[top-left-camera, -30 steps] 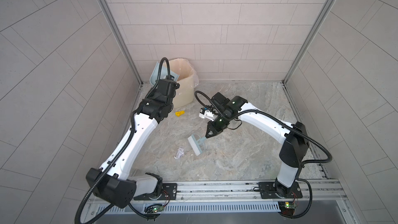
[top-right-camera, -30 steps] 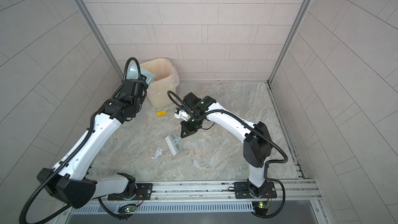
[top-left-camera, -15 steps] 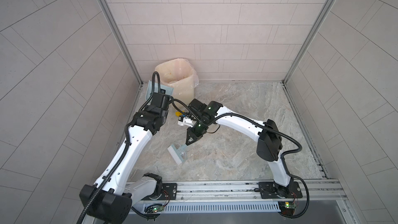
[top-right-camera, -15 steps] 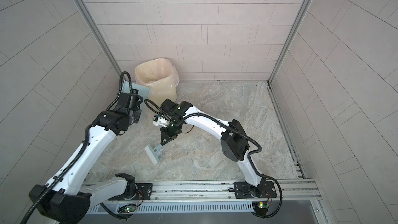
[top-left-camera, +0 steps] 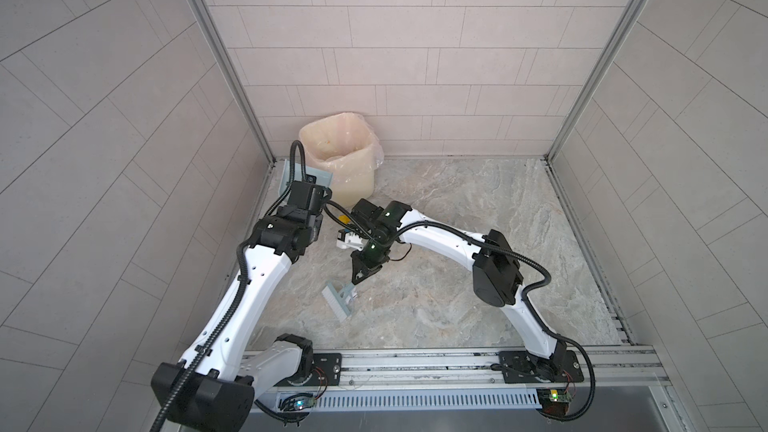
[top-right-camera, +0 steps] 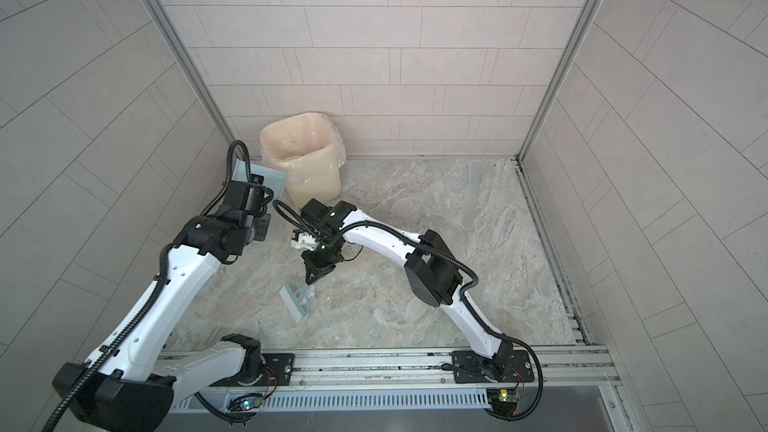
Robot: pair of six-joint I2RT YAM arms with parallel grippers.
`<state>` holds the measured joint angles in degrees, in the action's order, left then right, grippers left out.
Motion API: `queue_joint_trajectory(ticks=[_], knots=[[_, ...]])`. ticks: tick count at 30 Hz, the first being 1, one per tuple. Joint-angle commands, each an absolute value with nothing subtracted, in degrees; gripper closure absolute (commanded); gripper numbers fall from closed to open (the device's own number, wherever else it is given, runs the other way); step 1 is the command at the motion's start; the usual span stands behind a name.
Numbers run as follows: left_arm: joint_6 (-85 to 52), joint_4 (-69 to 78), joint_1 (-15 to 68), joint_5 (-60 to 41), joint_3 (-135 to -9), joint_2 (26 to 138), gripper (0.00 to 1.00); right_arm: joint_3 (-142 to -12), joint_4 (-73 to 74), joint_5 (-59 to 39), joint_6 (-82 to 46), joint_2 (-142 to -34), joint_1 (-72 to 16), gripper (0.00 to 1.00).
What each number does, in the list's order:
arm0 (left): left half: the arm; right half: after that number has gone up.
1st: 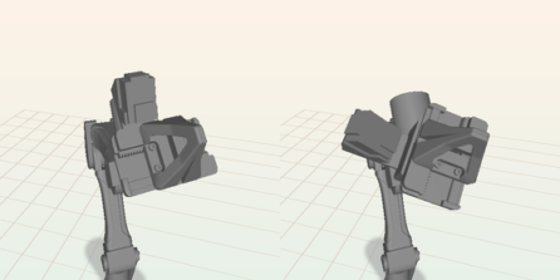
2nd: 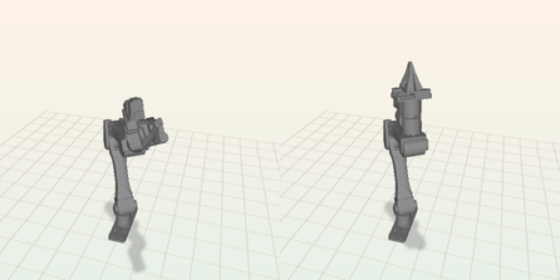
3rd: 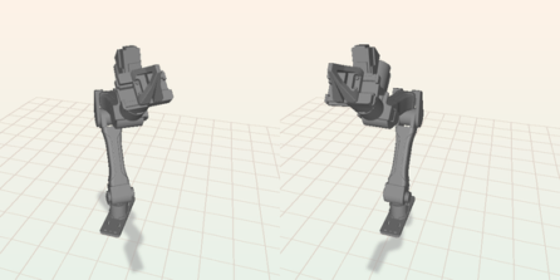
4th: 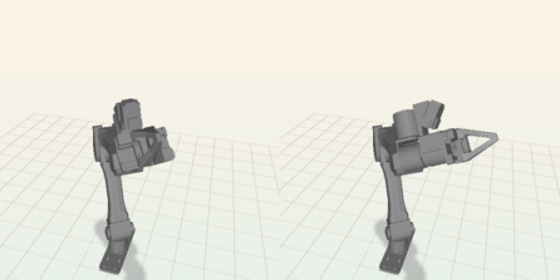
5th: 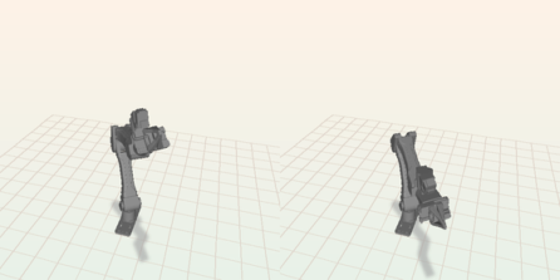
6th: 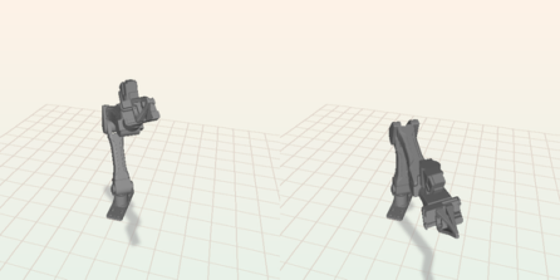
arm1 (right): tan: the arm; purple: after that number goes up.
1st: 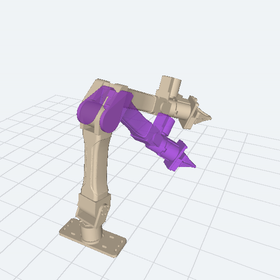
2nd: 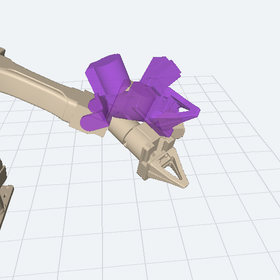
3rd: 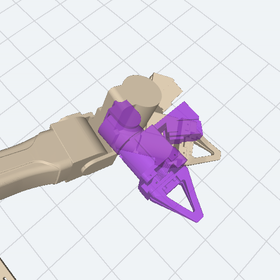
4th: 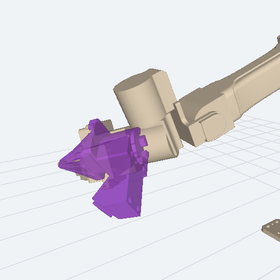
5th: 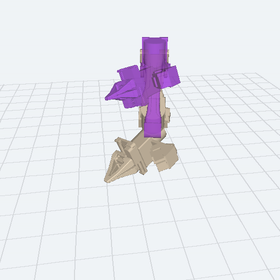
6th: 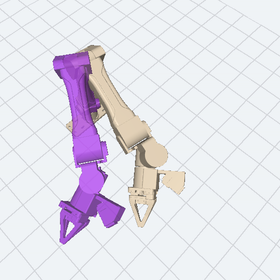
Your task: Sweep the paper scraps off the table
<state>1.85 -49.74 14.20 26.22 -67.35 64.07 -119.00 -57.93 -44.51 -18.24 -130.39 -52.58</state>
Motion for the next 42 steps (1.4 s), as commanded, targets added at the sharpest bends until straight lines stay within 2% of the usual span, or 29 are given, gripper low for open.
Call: queue_joint_trajectory(ticks=[1,13,21,35,42], knots=[[-0.12,-50.66,13.89,25.08,-66.84,64.04,1.0,-116.0,-59.89,-40.72,-17.7,-127.42,-50.77,1.0],[-0.87,-51.99,14.7,17.16,-65.18,64.79,1.0,-95.57,-59.88,-35.19,-14.82,-113.1,-39.1,1.0],[-2.59,-51.91,20.35,14.61,-63.44,66.62,1.0,-86.57,-63.52,-30.44,-11.73,-104.47,-30.73,1.0],[-4.65,-50.62,36.91,8.47,-63.69,81.97,1.0,-90.96,-75.2,-26.42,-5.67,-95.44,-22.32,1.0],[-4.94,-50.81,42.83,5.54,-61.78,84.08,1.0,-96.12,-80.14,-17.18,-2.24,-96.24,-19.86,1.0]])
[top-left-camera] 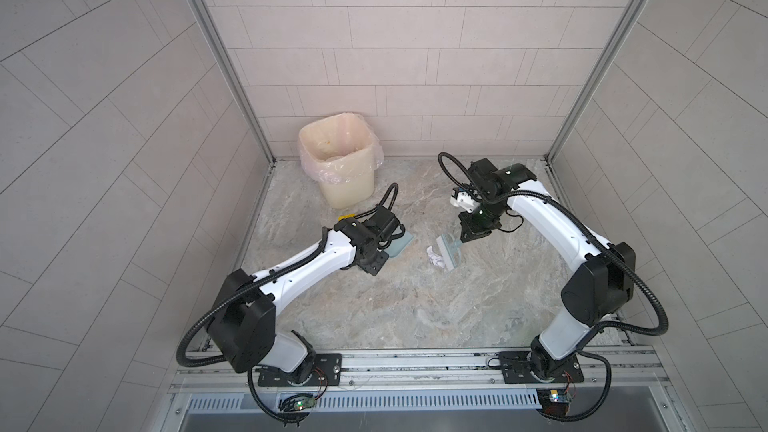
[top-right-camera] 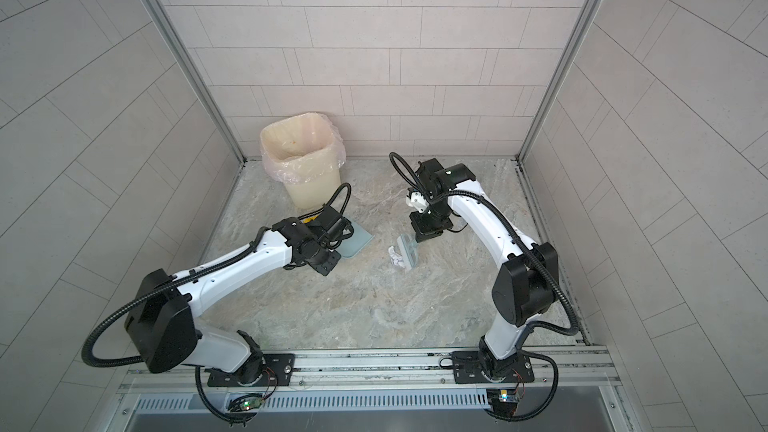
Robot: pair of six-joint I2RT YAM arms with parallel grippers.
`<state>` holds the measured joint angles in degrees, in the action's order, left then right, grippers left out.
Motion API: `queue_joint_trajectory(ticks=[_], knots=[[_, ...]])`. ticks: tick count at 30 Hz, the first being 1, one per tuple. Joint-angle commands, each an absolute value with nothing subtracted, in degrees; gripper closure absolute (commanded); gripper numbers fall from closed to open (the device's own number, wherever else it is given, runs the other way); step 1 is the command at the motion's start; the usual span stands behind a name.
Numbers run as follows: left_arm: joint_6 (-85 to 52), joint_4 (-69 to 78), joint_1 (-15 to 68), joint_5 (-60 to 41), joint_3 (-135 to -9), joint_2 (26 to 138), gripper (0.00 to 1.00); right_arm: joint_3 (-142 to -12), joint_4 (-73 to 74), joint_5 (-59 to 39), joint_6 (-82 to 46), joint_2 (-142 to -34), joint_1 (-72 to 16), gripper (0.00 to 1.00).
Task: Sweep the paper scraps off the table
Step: 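Lower the dustpan beside the white scrap while the right brush moves behind it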
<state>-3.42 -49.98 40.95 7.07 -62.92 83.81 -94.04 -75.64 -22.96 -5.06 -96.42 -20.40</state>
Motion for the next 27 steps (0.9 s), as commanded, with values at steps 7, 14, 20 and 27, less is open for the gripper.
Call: queue_joint_trajectory(ticks=[7,14,20,27], knots=[[-6.51,-50.26,50.56,3.32,-59.28,86.52,1.0,-101.93,-80.02,-10.97,-1.52,-101.7,-20.99,1.0],[-9.1,-48.57,54.92,2.79,-58.57,90.18,1.0,-106.77,-80.32,-7.09,-1.16,-106.67,-24.59,1.0],[-8.19,-46.81,55.72,3.06,-59.43,93.11,1.0,-108.71,-80.04,-5.37,-1.05,-109.41,-26.91,1.0],[-7.77,-45.38,55.91,3.04,-59.43,95.52,1.0,-106.94,-79.36,-4.81,-0.95,-110.05,-28.1,1.0]])
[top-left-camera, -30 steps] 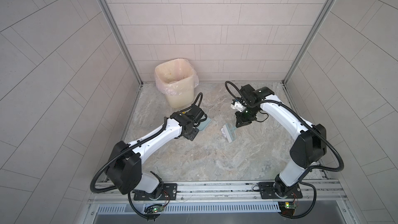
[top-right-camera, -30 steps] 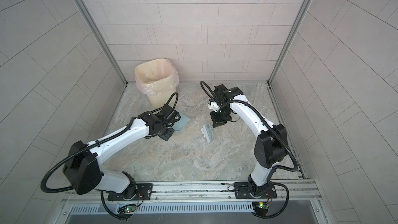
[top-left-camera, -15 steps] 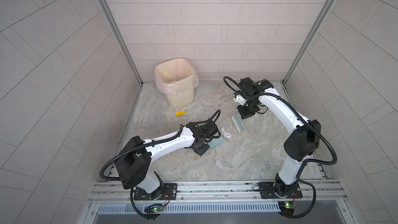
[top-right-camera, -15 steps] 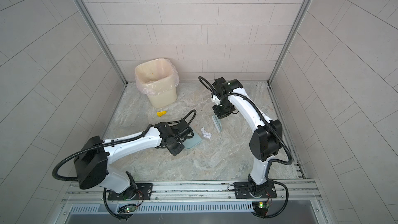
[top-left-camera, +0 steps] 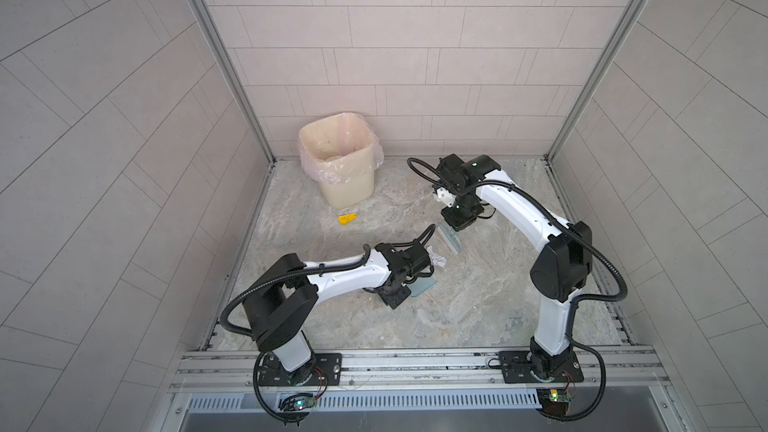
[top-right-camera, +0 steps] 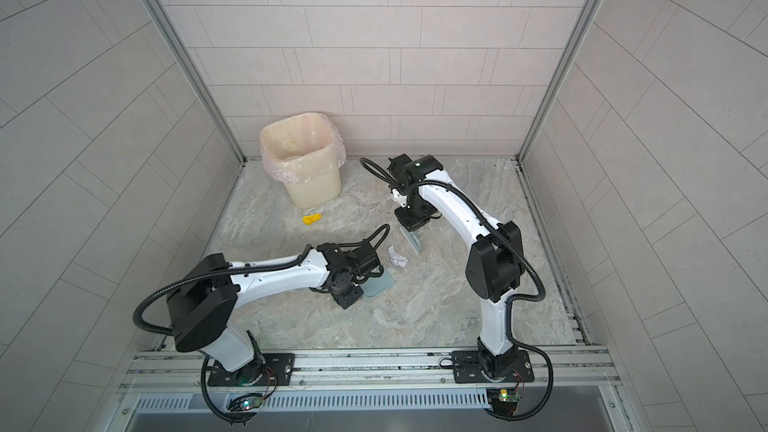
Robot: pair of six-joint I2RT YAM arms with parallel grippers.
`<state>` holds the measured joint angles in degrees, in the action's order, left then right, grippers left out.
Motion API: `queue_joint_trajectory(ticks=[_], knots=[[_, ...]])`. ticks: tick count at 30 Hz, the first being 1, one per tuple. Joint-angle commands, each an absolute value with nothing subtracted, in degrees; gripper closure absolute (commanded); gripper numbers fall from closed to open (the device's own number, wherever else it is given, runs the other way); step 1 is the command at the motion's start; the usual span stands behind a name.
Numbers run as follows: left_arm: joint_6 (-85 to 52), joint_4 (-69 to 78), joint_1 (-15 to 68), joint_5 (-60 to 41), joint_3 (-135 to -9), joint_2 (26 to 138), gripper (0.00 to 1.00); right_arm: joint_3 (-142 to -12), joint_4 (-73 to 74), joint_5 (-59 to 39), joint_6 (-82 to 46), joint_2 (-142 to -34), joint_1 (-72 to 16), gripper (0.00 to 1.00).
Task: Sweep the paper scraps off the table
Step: 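Lower the dustpan beside the white scrap while the right brush moves behind it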
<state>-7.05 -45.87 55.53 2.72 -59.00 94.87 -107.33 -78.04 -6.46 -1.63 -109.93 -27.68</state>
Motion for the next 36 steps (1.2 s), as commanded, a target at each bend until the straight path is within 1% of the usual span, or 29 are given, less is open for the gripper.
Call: queue_joint_trajectory(ticks=[1,16,21,27,31,36], knots=[[-7.8,-45.25,55.9,2.98,-59.57,95.66,1.0,-106.67,-79.28,-4.83,-0.81,-110.12,-28.25,1.0],[-7.43,-43.95,55.92,3.42,-60.25,97.73,1.0,-105.12,-79.77,-7.29,-0.77,-111.53,-32.11,1.0],[-7.72,-43.51,55.98,3.34,-59.9,97.84,1.0,-105.18,-80.15,-10.84,-0.6,-110.65,-32.81,1.0],[-7.78,-43.11,55.91,3.16,-59.6,97.94,1.0,-107.13,-81.21,-6.81,-0.54,-110.28,-31.9,1.0],[-7.78,-43.09,55.96,3.29,-59.63,98.09,1.0,-109.6,-81.74,-3.29,-0.44,-112.5,-31.63,1.0],[-7.78,-42.81,55.9,3.17,-59.51,98.17,1.0,-111.7,-81.94,-2.36,-0.18,-115.15,-32.43,1.0]])
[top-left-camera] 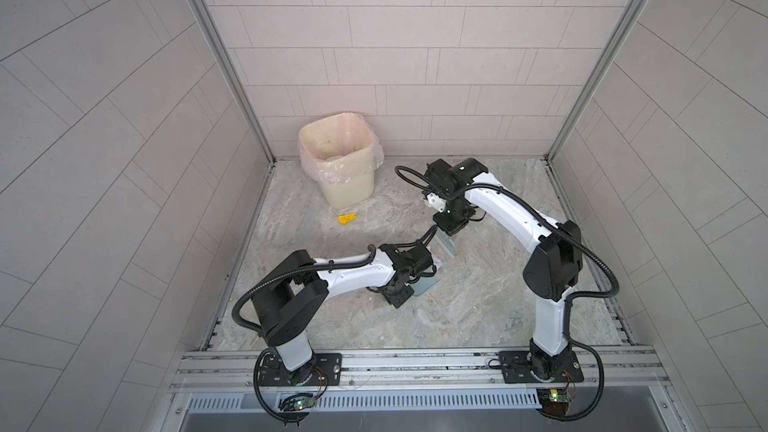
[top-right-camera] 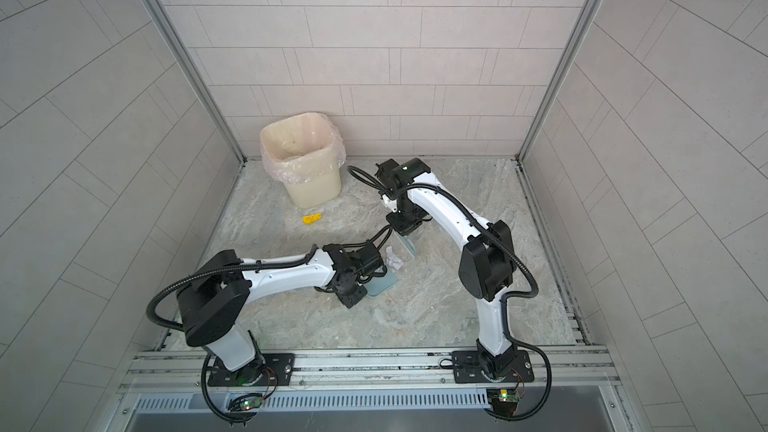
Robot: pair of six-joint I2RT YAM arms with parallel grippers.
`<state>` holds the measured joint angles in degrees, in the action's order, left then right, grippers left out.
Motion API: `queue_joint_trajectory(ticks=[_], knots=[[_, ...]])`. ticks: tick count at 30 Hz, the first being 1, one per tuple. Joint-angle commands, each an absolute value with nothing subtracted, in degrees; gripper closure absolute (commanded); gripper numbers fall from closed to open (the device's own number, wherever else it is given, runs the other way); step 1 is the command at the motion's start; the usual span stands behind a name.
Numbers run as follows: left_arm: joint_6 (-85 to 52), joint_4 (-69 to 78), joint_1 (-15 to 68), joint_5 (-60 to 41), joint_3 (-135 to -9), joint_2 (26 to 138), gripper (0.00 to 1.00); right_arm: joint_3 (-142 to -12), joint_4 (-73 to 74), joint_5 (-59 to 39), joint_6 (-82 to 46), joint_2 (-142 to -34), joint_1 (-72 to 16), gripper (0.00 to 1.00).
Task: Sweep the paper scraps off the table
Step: 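Lower the dustpan beside the white scrap while the right brush moves behind it, then sweep the white crumpled scrap into the dustpan with the right brush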
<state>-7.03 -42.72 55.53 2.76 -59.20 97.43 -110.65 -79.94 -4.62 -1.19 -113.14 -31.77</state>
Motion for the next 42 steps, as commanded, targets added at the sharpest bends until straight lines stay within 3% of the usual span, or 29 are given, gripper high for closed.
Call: queue_joint_trajectory(ticks=[1,6,22,34,42], knots=[[-7.84,-42.81,55.94,3.18,-59.61,98.23,1.0,-111.81,-82.19,-2.28,-0.04,-115.62,-32.73,1.0],[-8.06,-42.8,55.89,3.33,-59.52,98.26,1.0,-110.34,-82.56,-4.88,0.43,-115.82,-34.06,1.0],[-8.21,-42.3,55.95,3.51,-59.05,98.17,1.0,-104.07,-80.15,-28.37,-0.66,-106.24,-36.01,1.0],[-9.32,-39.87,55.82,5.22,-56.66,94.13,1.0,-101.05,-81.34,-22.29,-0.72,-101.02,-26.95,1.0],[-9.33,-43.17,54.98,9.48,-58.25,86.58,1.0,-99.21,-79.6,-23.58,-1.09,-97.26,-20.66,1.0]])
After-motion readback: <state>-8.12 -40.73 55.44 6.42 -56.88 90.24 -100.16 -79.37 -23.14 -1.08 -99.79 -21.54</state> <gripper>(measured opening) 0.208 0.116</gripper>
